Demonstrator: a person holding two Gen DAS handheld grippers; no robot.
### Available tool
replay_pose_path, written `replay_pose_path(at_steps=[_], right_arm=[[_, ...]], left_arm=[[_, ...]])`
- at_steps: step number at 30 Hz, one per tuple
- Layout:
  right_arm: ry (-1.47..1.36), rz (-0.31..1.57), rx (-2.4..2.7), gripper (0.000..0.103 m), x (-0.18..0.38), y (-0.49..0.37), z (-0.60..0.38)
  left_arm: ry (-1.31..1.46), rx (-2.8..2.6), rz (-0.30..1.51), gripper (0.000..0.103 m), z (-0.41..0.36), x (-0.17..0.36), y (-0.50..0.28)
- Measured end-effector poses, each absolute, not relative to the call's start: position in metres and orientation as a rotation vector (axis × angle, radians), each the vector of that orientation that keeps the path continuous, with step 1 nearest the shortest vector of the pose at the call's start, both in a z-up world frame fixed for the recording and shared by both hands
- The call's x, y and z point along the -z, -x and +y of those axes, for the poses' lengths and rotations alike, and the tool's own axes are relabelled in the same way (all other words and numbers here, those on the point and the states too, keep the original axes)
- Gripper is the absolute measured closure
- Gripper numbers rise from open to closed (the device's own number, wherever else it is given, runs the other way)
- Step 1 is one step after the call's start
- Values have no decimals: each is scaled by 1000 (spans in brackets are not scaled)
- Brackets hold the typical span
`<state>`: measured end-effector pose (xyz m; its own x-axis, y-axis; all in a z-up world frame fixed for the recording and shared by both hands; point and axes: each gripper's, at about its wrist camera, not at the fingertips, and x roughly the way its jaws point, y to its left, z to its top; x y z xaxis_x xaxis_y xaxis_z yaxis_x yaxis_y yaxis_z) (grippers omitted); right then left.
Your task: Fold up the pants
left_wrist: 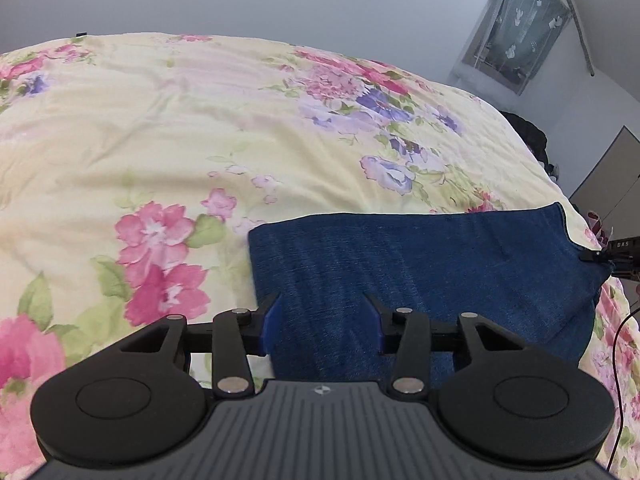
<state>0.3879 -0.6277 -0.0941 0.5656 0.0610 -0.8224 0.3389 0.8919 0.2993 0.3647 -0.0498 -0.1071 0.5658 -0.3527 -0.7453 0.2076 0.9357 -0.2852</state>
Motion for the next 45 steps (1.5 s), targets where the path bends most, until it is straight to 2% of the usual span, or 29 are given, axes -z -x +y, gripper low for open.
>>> replay_pose_path(at_steps=[4,7,10,19,21,26,27,28,29,34,38,41,45], right_arm=[[-477,970,101,96,114,-387,-638],[-444,985,80,96,111,-392,-634],[-424,994,78,96,104,-393,-632],[-182,822,-35,97,10,-405,-591],[-99,853,14,97,22,-408,-594],[-134,963,131,97,105,-403,-617],[-121,963,167,96,113,-400,-620],[-136,957,190,84,116,-398,-624],[-164,943,202,79,114,-395,-630],[-202,851,184,78,73,-383,-640],[-189,799,97,84,56,-387,-616],[-128,839,84,94,70,-397,-595],[-119,907,122,100,100,-400,-594]], left_arm=[[98,281,994,61,-77,136,-383],[58,248,1040,61,-85,158,-389],[98,226,1041,61,-80,157,-388],[211,202,972,62,-68,127,-392],[190,213,993,62,-72,132,-393],[126,200,1032,62,-81,146,-394],[132,200,1025,62,-80,143,-394],[134,207,1008,62,-78,139,-393],[134,217,985,62,-76,134,-391],[117,216,924,62,-64,114,-401],[125,221,903,62,-60,111,-413],[96,229,903,62,-66,119,-423],[69,205,916,69,-72,143,-443]])
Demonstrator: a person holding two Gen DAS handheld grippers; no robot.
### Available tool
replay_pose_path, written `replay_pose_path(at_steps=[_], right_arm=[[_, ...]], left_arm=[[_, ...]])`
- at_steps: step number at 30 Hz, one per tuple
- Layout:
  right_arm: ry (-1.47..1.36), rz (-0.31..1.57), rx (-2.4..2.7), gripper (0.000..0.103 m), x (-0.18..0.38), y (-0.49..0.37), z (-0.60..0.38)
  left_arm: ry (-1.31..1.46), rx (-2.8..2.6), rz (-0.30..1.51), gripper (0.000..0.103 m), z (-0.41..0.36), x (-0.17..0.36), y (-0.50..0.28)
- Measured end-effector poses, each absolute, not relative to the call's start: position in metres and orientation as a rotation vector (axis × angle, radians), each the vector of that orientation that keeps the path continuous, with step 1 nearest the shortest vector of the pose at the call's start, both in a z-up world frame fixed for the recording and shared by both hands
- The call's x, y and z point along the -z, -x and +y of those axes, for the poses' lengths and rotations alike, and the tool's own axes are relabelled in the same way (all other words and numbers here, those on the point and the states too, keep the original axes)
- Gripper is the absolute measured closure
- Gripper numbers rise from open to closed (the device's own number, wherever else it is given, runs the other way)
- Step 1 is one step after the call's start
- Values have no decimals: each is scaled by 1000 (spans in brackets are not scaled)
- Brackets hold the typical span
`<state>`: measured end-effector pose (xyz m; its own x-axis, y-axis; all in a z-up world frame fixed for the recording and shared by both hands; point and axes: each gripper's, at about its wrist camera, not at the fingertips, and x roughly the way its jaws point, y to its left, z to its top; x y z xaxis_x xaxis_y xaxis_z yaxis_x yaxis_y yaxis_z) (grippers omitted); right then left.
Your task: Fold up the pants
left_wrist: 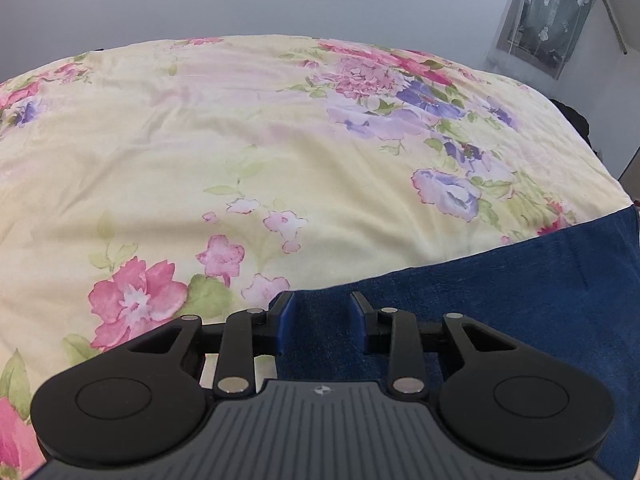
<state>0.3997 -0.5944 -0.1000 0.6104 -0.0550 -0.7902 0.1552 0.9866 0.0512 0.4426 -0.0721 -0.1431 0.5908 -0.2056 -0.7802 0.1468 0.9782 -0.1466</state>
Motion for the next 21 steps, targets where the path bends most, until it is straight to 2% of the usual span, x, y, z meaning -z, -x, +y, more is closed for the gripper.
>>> replay_pose_path(at_steps=[3,9,16,20,21], right_arm=[[-132,953,141,103,123,-395,-608],[-104,973,147,103,133,-397,-605],[-89,888,136,103,103,-375,-597],[-61,855,84,103,93,-356,-584],[-55,857,78,103,93,-353,-582]], left_arm=[[67,193,931,76,-76,162,-456],[49,162,922,78,-79,155,-455],[-69,351,931,78,-79,111,-390],[-105,441,981,78,-89,106,-346],[-124,455,995,82,-93,110,-337]])
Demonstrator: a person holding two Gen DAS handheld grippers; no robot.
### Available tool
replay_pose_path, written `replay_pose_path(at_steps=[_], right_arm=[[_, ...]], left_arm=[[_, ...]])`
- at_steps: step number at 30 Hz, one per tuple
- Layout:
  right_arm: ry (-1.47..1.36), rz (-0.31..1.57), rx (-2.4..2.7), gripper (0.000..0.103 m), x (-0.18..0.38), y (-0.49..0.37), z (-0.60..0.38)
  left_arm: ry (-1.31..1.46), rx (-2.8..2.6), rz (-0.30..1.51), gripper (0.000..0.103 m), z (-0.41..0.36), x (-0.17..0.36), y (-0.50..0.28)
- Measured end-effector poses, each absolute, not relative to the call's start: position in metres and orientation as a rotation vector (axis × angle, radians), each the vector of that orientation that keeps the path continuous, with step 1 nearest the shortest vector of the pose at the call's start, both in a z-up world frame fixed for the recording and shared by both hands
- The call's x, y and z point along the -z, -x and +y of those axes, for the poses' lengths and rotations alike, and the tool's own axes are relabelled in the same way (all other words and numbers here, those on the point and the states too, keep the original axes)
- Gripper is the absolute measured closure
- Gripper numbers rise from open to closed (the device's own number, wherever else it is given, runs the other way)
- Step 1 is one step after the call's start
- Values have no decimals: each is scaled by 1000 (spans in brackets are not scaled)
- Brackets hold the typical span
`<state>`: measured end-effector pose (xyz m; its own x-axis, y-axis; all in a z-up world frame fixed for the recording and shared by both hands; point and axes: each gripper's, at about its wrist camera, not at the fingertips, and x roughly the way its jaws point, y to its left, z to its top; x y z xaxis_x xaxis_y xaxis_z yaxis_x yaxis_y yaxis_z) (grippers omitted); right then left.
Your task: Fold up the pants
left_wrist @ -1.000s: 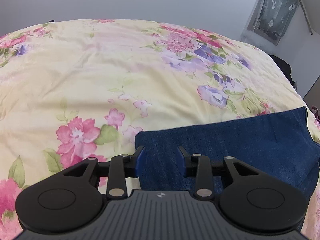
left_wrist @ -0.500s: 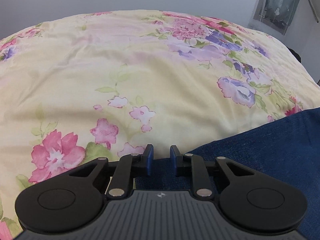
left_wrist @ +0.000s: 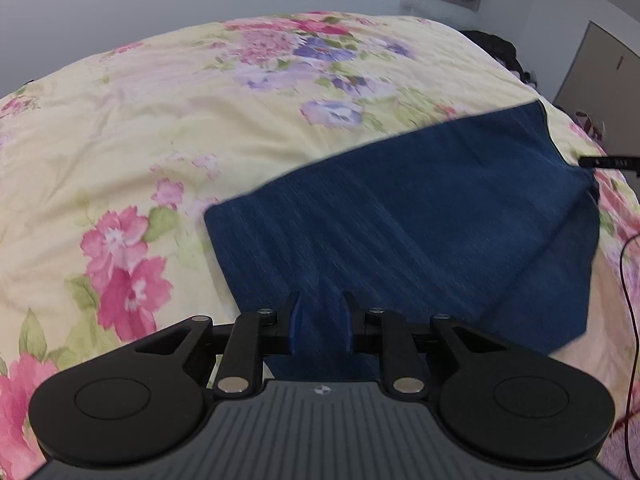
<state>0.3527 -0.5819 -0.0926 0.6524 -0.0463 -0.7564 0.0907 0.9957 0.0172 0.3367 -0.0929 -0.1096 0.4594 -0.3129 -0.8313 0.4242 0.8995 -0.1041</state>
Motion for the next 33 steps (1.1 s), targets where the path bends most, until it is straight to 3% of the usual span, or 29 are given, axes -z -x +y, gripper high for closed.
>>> replay_pose_path(at_steps=[3,13,22,24,25,26,28,33], right_arm=[[-18,875,76,103,97,-345,-579],[-95,915,91,103,134,-339,-594],[-234,903,101,103,115,-331,-608],[-335,862,98,85,102,-317,-621],[-378,840,107,66,97,-310,-628],[-421,822,116,59,93,-304,-634],[-533,808,126,58,94,-294,-650],[-855,809,127,45,127,-282,-678]], left_arm=[[-192,452,1025,89,-102,125,-318],[-110,410,1146,91,-88,155,-306],[-89,437,1107,90,-82,122,-299],[-83,437,1073,90,-84,109,-298],[-70,437,1064,89,-86,104,-300],[-51,435,1058,87,-89,100,-302],[-9,430,1046,86,-97,94,-311],[37,434,1021,85,-122,92,-332]])
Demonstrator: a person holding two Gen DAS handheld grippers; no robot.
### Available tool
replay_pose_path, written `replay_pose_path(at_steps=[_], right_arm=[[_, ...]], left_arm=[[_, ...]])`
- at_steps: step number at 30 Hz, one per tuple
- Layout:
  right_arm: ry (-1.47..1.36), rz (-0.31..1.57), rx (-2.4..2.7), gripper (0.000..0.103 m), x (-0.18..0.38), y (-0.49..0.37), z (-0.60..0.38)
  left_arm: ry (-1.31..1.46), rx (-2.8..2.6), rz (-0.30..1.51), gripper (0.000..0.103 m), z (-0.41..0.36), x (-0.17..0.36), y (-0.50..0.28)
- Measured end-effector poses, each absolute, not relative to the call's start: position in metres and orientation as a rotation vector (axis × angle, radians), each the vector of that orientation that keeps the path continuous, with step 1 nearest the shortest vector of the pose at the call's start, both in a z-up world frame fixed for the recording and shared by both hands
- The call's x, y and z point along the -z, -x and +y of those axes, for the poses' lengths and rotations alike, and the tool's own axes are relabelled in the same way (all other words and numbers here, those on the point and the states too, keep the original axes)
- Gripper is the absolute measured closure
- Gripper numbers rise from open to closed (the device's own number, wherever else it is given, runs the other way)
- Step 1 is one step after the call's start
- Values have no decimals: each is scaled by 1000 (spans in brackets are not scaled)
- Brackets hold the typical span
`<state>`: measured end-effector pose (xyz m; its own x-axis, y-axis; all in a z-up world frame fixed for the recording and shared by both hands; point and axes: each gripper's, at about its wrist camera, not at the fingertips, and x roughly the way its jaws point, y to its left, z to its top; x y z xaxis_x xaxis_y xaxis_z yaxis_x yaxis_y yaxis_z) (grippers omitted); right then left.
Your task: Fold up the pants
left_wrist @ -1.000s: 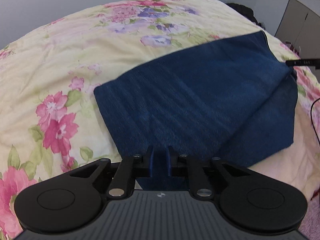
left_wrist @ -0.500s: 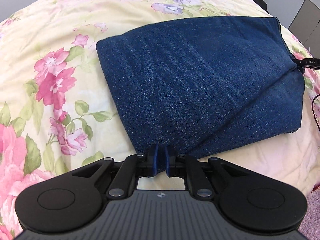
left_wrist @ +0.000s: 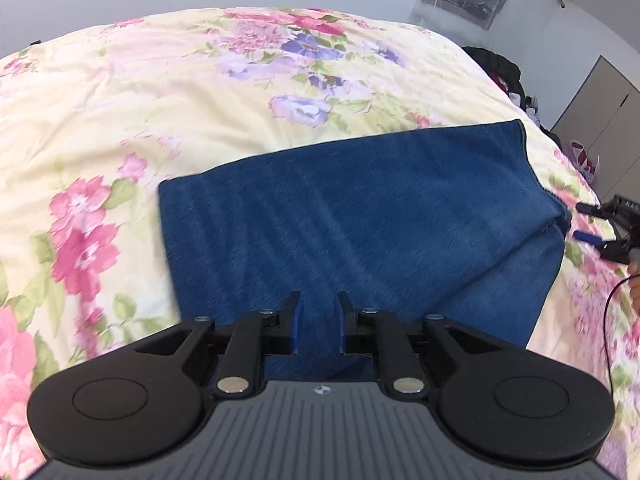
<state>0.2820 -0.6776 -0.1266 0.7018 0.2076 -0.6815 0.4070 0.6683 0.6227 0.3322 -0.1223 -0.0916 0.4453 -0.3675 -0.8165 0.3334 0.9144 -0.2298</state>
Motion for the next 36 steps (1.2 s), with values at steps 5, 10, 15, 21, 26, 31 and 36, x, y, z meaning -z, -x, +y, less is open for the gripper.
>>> replay_pose_path(at_steps=[5,10,15,21,26,31,36], right_arm=[[-1024,774,143,42,164,-290,-687],[-1075,731,124,44,187,-309,-688],[-924,728,91,73,174,-317,-677],[-790,703,18,83,134,-325,-664],[-747,705,-4,84,121,-332,-661],[-715,716,0,84,112,-336,-656],[-714,712,23,85,105,-326,-655]], left_arm=[[30,464,1002,83,-159,98,-354],[37,500,994,82,-194,108,-381],[16,541,969,82,-236,117,-412],[-3,521,945,82,-279,138,-454],[-2,490,959,82,-293,162,-470],[4,478,950,83,-290,155,-459],[-73,555,952,82,-297,140,-405]])
